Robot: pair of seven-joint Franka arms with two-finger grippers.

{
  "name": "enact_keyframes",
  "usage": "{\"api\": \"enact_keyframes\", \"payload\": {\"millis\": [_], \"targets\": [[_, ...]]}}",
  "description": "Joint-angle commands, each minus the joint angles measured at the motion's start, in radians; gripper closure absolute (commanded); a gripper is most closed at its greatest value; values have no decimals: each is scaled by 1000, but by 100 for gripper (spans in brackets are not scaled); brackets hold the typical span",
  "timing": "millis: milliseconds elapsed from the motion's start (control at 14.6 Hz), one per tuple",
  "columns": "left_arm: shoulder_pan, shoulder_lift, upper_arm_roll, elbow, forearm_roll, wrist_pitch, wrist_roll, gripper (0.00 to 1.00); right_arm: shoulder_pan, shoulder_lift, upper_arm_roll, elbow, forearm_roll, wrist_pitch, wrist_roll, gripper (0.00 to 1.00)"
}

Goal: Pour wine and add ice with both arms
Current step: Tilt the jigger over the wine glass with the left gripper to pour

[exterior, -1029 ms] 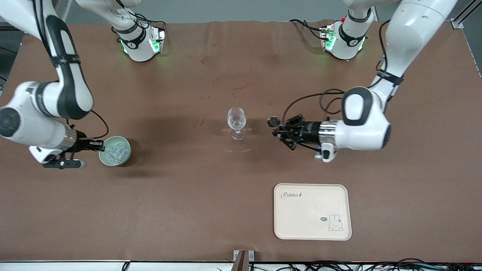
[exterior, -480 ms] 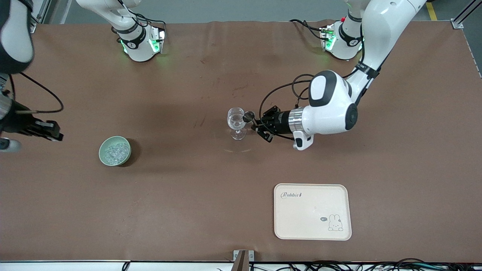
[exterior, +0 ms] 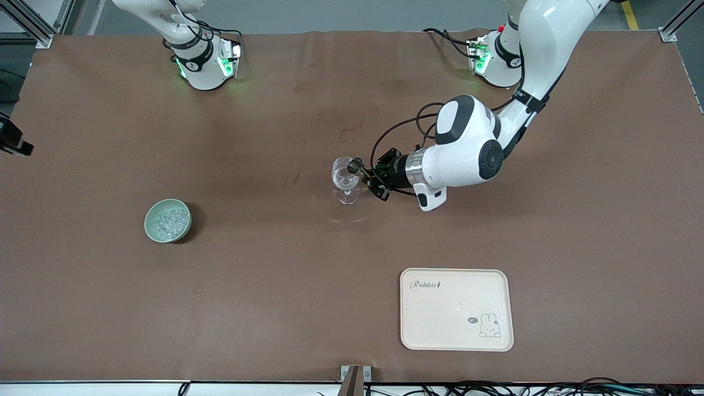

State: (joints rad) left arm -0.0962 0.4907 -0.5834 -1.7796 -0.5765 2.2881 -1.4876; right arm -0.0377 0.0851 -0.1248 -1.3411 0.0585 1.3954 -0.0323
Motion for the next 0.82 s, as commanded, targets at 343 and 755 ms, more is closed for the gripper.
{"api": "enact_keyframes", "payload": {"millis": [343,755], "targets": [[-31,-18,7,3,95,-1,-83,100,-61,-18,73,-26,-9,-16,-15,99],[-57,-12,7,5,185,-7,-137,100,-11,-24,31,-35,-9,-15,-14,99]]}}
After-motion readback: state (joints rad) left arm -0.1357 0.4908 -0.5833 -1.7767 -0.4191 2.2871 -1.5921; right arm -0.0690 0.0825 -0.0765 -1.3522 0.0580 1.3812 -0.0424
